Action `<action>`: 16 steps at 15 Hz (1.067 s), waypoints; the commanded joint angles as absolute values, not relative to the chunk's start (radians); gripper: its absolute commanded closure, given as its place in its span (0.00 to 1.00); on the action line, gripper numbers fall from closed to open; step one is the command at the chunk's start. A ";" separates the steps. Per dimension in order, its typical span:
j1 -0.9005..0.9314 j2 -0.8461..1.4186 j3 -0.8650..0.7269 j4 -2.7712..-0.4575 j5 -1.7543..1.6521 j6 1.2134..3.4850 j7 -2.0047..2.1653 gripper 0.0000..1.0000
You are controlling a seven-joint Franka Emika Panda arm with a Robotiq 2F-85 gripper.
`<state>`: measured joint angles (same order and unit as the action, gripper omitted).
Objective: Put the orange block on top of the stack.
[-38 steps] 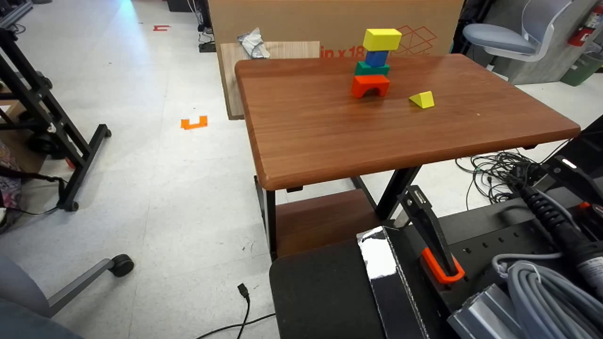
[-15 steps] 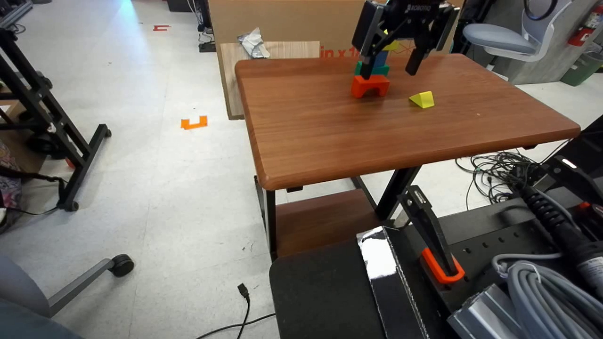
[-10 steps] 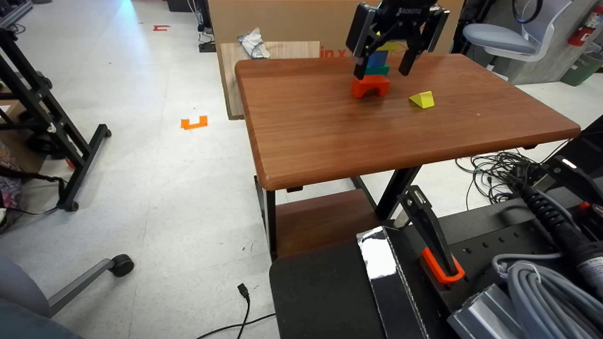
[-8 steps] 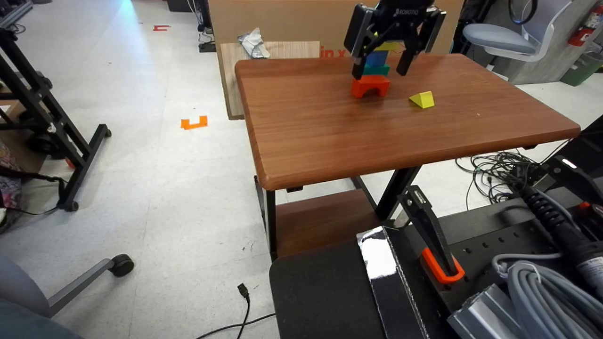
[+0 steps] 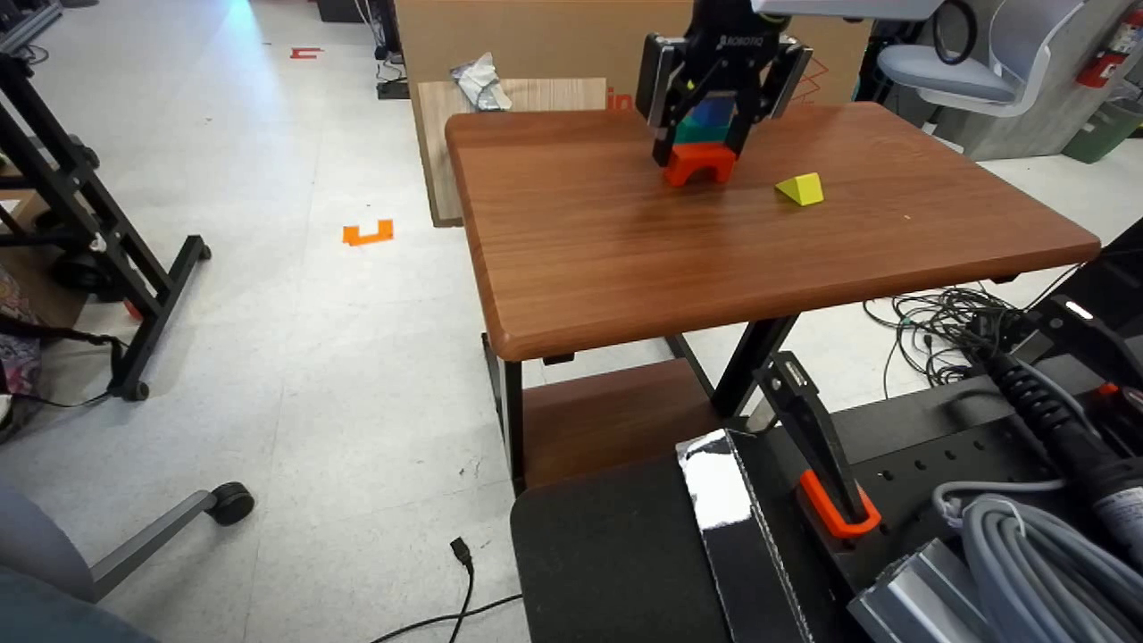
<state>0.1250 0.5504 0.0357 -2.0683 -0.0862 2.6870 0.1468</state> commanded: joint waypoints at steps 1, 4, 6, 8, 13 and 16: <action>0.168 0.564 -0.002 -2.025 -0.081 2.635 0.206 0.51; 0.181 0.539 -0.020 -2.040 -0.083 2.634 0.255 0.59; 0.169 0.504 -0.011 -2.068 -0.064 2.624 0.256 0.59; 0.158 0.464 0.000 -2.095 -0.047 2.610 0.252 0.59; 0.147 0.360 0.001 -2.122 -0.022 2.498 0.258 0.59; 0.138 0.325 -0.016 -2.102 -0.039 2.476 0.279 0.59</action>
<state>0.1515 0.3823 -0.0060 -2.0943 -0.0355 2.5038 0.2648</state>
